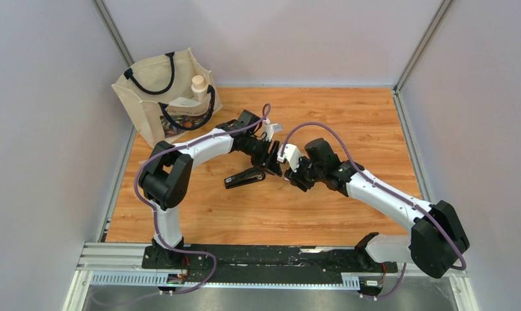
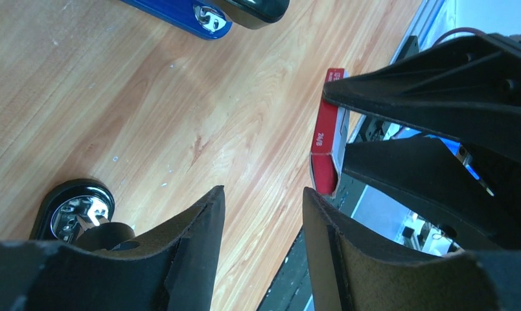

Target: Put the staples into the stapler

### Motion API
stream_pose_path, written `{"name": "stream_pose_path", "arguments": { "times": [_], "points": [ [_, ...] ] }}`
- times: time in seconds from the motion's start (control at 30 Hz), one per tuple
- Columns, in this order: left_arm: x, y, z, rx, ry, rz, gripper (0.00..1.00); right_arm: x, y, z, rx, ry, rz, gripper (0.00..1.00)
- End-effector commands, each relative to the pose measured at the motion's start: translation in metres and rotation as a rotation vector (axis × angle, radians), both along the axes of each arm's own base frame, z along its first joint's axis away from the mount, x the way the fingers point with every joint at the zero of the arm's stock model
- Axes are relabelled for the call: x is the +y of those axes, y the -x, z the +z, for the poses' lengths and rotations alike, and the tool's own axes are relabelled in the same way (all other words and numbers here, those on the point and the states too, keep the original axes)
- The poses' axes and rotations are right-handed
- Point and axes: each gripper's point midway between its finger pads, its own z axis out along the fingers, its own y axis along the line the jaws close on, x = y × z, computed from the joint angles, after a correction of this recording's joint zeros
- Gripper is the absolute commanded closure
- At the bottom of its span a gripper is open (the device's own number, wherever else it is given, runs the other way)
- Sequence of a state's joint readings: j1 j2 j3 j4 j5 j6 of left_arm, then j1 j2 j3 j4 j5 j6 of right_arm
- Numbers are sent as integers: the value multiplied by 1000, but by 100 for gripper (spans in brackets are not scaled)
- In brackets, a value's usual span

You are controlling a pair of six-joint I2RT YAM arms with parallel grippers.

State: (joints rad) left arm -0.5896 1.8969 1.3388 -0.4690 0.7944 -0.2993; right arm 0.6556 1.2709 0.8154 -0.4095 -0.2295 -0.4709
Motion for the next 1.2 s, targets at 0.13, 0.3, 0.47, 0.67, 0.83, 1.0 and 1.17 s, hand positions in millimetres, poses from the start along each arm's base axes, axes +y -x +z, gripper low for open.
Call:
{"name": "stream_pose_path", "arguments": {
  "times": [0.13, 0.3, 0.47, 0.67, 0.83, 1.0, 1.17],
  "points": [
    [-15, -13, 19, -43, 48, 8, 47, 13, -6, 22, -40, -94, -1, 58],
    [-17, -11, 19, -38, 51, 5, 48, 13, -7, 21, -41, -94, -7, 58],
    [-20, -8, 19, -37, 54, -3, 49, 14, -8, 22, -43, -96, -5, 58],
    [-24, -7, 21, -40, 60, -12, 51, 15, -8, 22, -45, -99, -4, 58],
    [-25, -3, 18, -34, 56, -20, 51, 15, -8, 24, -49, -103, -2, 58],
    [-27, -2, 18, -34, 56, -24, 51, 16, -10, 26, -58, -107, -7, 58],
    [-29, 0, 15, -27, 52, -31, 52, 16, -9, 26, -55, -109, -8, 58]
  ]
}}
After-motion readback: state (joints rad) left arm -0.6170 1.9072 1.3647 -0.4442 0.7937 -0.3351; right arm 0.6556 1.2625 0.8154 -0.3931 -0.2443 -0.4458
